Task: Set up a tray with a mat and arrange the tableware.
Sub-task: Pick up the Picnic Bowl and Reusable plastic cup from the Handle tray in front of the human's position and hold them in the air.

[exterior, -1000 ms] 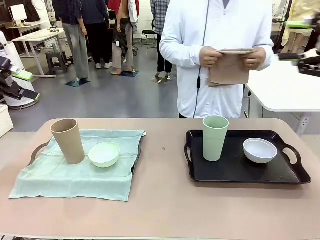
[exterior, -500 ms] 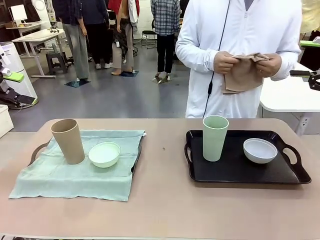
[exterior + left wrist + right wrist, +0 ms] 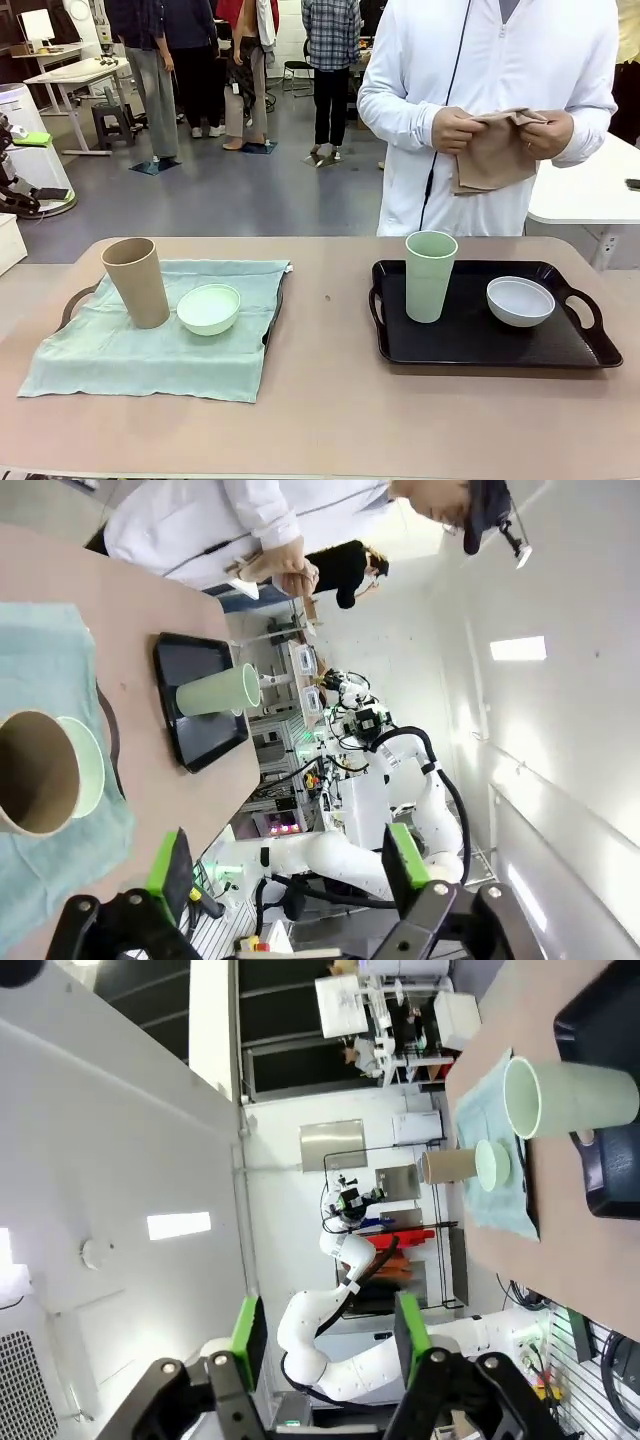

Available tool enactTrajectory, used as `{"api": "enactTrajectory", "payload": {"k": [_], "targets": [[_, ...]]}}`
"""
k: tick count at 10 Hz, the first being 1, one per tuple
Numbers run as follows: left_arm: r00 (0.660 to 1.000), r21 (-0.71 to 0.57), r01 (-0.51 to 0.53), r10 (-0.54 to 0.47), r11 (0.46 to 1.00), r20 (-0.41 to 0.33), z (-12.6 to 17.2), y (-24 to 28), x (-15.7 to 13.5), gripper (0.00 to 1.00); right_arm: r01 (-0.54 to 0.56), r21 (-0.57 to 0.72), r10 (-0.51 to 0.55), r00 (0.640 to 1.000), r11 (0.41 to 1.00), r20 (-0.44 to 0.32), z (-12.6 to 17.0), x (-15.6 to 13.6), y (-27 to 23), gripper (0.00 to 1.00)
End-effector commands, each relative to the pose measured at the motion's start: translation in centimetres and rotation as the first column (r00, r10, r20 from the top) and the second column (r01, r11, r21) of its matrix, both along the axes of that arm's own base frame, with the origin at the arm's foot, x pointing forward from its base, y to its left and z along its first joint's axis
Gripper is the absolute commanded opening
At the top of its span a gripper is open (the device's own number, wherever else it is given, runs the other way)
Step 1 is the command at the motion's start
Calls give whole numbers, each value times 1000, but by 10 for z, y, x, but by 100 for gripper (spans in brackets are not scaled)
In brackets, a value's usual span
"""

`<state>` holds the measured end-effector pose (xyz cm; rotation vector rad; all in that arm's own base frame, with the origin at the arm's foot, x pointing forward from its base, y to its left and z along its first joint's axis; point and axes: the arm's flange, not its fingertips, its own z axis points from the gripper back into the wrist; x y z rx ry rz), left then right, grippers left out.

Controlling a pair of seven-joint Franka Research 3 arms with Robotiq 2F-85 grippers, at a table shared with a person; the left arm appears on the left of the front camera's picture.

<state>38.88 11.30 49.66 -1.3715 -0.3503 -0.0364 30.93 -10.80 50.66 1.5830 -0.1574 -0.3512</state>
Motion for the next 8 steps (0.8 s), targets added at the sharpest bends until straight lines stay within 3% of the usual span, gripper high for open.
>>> {"api": "enactTrajectory", "payload": {"k": [1, 8], "targets": [[999, 22, 49, -49, 999, 14, 5, -4, 1, 100, 6, -53, -4, 1000, 999, 23, 12, 17, 31, 69], [999, 22, 49, -49, 999, 14, 5, -4, 1, 100, 6, -53, -4, 1000, 999, 23, 12, 17, 31, 69]]}}
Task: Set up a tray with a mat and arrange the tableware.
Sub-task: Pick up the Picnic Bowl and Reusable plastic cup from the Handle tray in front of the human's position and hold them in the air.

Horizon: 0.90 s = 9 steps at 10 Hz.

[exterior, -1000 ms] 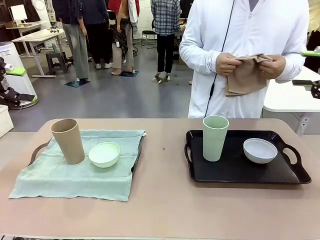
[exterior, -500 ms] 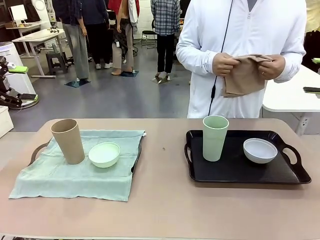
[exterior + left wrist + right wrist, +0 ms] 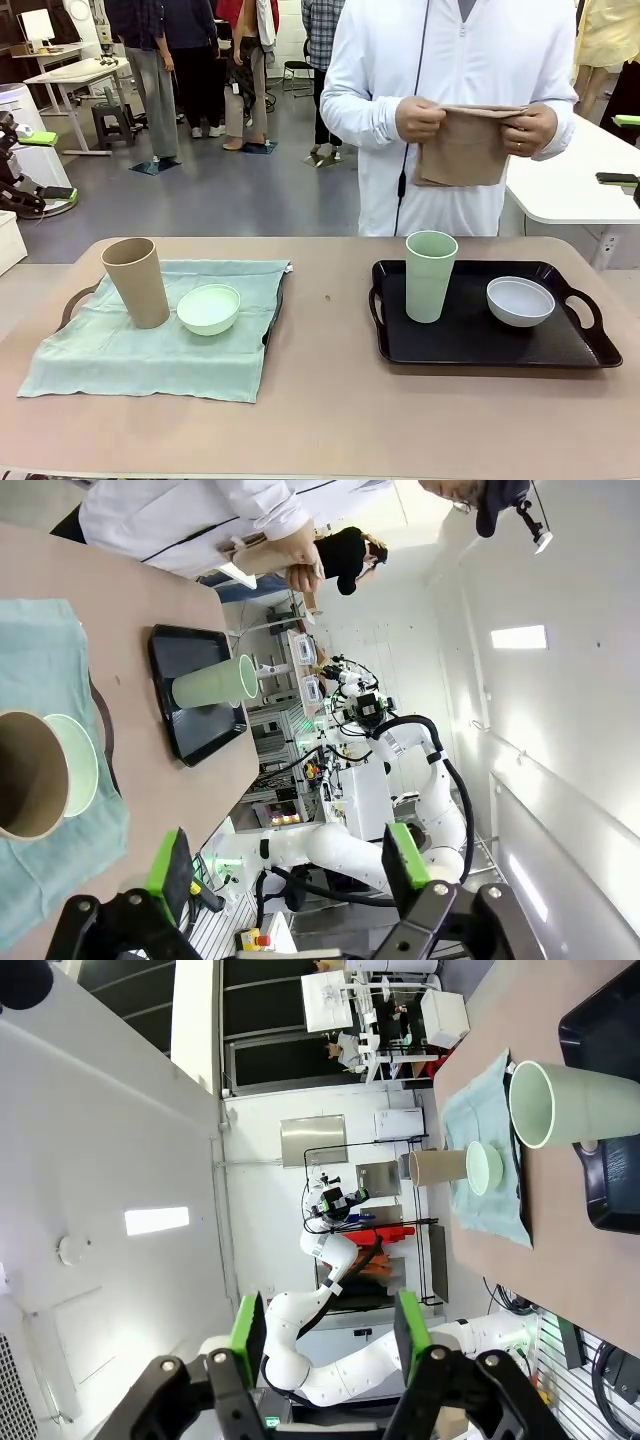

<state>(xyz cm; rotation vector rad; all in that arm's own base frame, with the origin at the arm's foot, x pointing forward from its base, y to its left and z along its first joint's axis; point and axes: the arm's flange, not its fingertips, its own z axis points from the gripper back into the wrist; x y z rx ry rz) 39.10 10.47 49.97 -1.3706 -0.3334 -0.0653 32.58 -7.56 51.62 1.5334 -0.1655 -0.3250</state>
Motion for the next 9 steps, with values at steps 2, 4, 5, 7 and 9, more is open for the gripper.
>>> {"api": "enactTrajectory", "payload": {"k": [2, 4, 5, 7, 9], "targets": [[1000, 15, 19, -19, 1000, 10, 2, 5, -1, 100, 17, 0, -17, 1000, 1000, 11, 2, 1, -1, 69], [1000, 15, 19, -19, 1000, 10, 2, 5, -1, 100, 17, 0, -17, 1000, 1000, 11, 2, 1, -1, 69], [1000, 15, 19, -19, 1000, 10, 2, 5, -1, 100, 17, 0, -17, 1000, 1000, 11, 2, 1, -1, 69], [1000, 0, 0, 0, 1000, 0, 0, 0, 0, 100, 0, 0, 0, 1000, 1000, 0, 0, 0, 0, 69], [971, 218, 48, -97, 975, 218, 52, -48, 17, 100, 62, -357, -64, 998, 932, 5, 34, 1, 3, 69]]}}
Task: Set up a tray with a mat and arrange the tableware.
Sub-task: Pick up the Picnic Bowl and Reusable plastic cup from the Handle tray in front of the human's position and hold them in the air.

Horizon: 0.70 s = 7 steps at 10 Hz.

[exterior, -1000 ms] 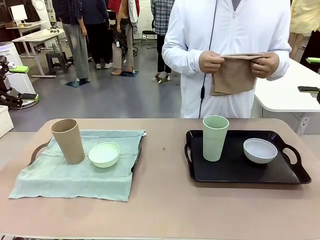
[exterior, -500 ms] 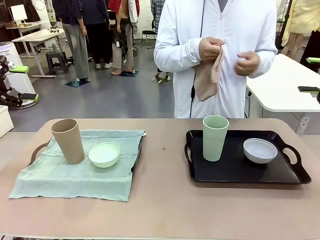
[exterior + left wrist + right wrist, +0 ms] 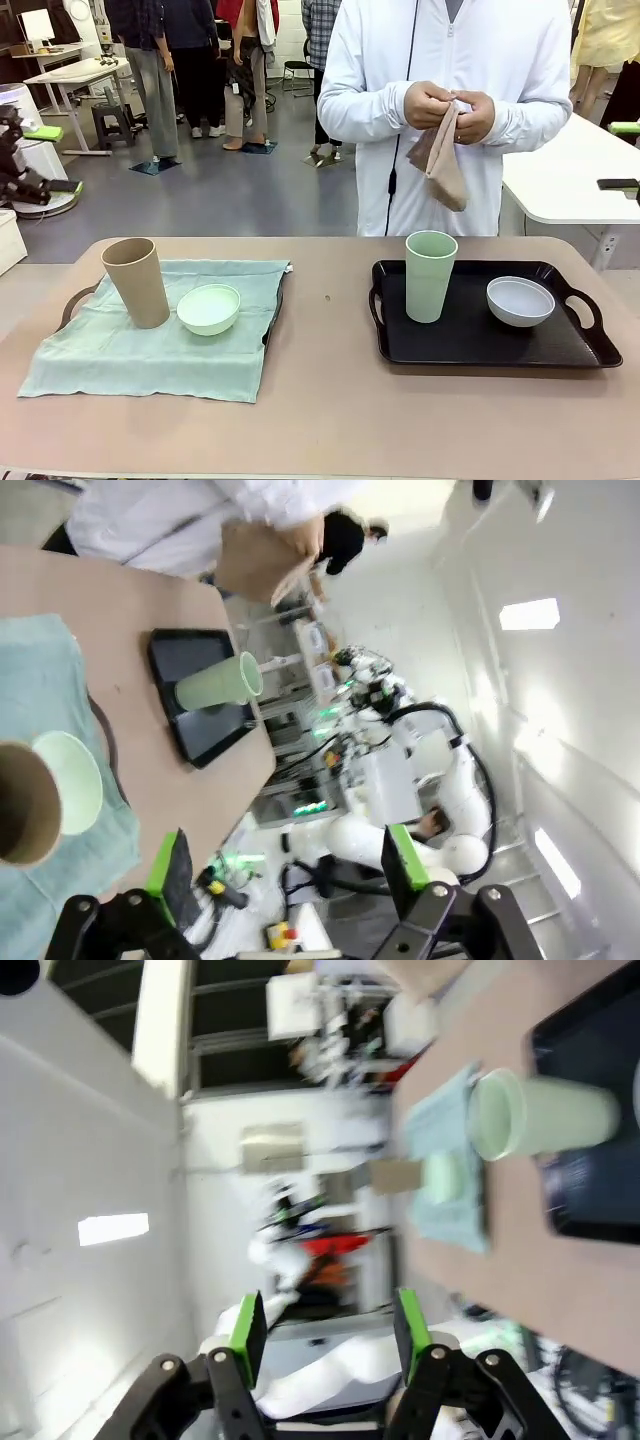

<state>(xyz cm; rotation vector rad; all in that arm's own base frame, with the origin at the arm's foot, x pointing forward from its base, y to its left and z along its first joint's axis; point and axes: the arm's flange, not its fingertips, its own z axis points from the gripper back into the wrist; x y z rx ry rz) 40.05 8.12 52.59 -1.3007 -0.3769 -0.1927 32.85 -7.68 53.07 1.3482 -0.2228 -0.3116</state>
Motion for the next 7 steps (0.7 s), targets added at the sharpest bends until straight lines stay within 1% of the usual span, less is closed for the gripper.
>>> {"api": "enactTrajectory", "payload": {"k": [1, 2, 3, 4, 5, 6, 7], "targets": [[966, 255, 62, -123, 965, 230, 50, -61, 13, 100, 71, -310, -81, 997, 948, -18, 39, -2, 8, 69], [918, 372, 116, -242, 921, 314, 62, -99, 22, 100, 70, -448, -97, 995, 891, -37, 54, -1, 14, 69], [879, 518, 145, -350, 843, 323, 58, -143, 43, 100, 88, -620, -157, 986, 780, -58, 61, 8, 20, 69], [830, 657, 150, -455, 739, 322, 42, -181, 60, 100, 30, -733, -157, 982, 679, -106, 60, 18, 27, 69], [761, 778, 120, -561, 617, 328, 21, -218, 73, 100, -49, -800, -166, 969, 598, -183, 55, 25, 36, 69], [659, 870, 12, -658, 493, 364, -6, -254, 81, 100, -122, -845, -178, 953, 520, -247, 46, 30, 45, 69], [528, 881, -160, -715, 446, 458, -29, -282, 85, 100, -160, -867, -193, 941, 471, -278, 33, 35, 50, 69]]}}
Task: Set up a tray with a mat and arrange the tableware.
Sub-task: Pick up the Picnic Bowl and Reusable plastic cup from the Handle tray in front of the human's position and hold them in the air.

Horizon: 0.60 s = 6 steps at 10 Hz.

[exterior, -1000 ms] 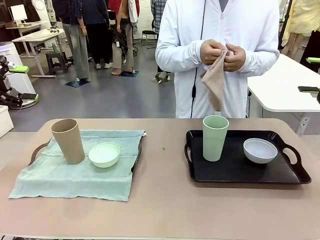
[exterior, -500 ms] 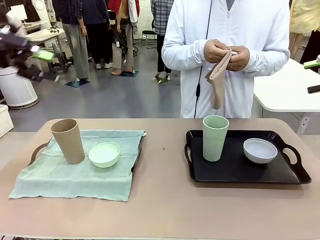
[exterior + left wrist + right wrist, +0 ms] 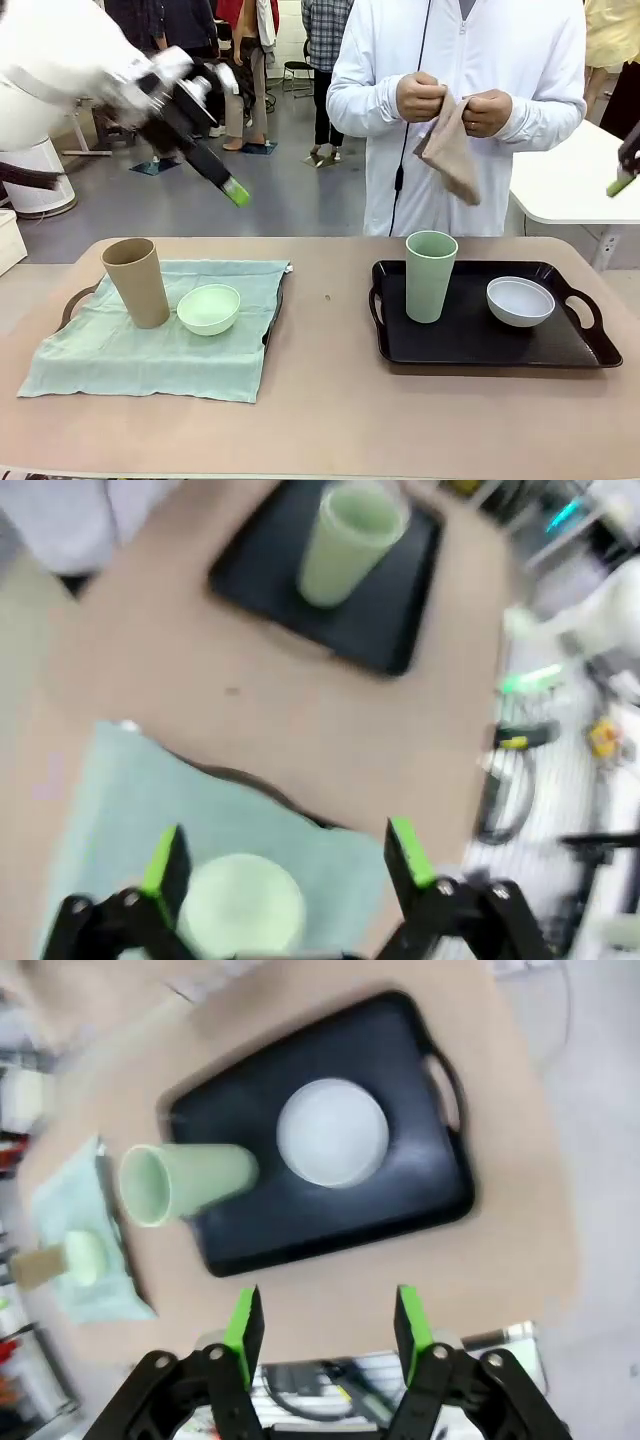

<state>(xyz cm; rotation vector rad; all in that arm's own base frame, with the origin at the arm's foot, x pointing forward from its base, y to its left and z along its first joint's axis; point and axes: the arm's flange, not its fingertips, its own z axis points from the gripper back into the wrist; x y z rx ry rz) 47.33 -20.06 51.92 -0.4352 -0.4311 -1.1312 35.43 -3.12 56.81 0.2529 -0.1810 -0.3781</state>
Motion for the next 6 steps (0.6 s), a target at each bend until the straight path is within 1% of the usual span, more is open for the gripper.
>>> {"api": "enactTrajectory", "payload": {"k": [1, 2, 3, 5, 6], "targets": [[901, 70, 25, -53, 997, 430, -43, -27, 8, 100, -26, -27, 21, 987, 999, -162, -23, 14, 9, 69], [1000, 0, 0, 0, 1000, 0, 0, 0, 0, 100, -36, 92, 51, 985, 995, -165, -32, 3, 2, 69], [1000, 0, 0, 0, 1000, 0, 0, 0, 0, 100, -10, -50, 6, 996, 999, -85, -19, 7, 6, 69], [1000, 0, 0, 0, 1000, 0, 0, 0, 0, 100, -10, -50, 6, 996, 999, -85, -19, 7, 6, 69], [998, 35, 23, -25, 999, 54, -15, -7, 4, 100, -10, -50, 6, 996, 999, -85, -19, 7, 6, 69]]}}
